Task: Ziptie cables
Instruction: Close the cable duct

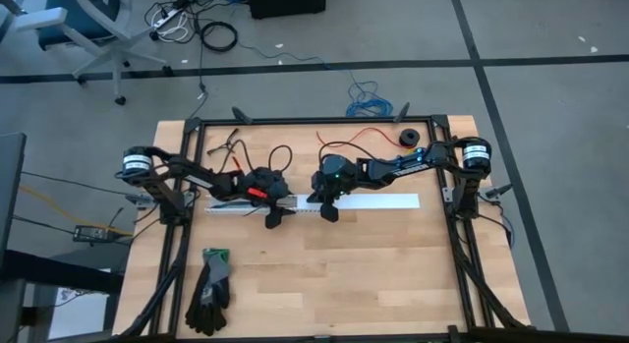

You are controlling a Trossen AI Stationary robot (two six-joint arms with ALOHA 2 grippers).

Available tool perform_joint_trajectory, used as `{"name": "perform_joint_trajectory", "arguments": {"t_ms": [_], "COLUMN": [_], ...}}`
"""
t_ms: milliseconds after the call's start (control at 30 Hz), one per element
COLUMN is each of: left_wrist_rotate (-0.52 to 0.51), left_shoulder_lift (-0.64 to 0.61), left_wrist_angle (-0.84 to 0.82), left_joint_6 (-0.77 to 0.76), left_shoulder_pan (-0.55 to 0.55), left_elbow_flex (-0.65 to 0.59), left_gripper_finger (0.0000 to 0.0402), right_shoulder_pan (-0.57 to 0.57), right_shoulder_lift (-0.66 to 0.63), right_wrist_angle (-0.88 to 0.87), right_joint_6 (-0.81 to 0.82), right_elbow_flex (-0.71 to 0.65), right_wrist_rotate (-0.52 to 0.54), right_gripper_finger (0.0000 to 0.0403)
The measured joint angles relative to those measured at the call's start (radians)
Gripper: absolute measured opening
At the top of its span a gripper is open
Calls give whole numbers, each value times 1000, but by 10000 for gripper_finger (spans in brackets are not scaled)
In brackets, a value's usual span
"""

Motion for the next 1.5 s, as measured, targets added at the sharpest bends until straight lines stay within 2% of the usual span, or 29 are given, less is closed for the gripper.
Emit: {"name": "perform_joint_trajectory", "arguments": {"t_ms": [267, 533, 867, 1200, 1367, 1500], "left_wrist_rotate": [-6, -12, -49, -62, -64, -71], "left_shoulder_lift": [-78, -78, -78, -77, -77, -77], "left_wrist_angle": [-11, 173, 176, 172, 175, 179], "left_joint_6": [-19, -74, -72, -55, -54, -54], "left_shoulder_pan": [-1, -1, -1, -1, -1, -1], "left_elbow_flex": [-58, -162, -162, -150, -149, -151], "left_gripper_finger": [280, 280, 276, 228, 226, 226], "right_shoulder_pan": [0, 0, 2, -12, -15, -16], "right_shoulder_lift": [0, -1, -2, 0, 51, 124], "right_wrist_angle": [0, 0, 24, 25, 31, 31], "right_joint_6": [0, 7, 19, 18, 27, 20], "right_elbow_flex": [0, 0, 1, 1, 15, 88], "right_wrist_rotate": [0, 0, -45, 10, 4, -20], "right_gripper_finger": [0, 0, 0, 0, 0, 0]}}
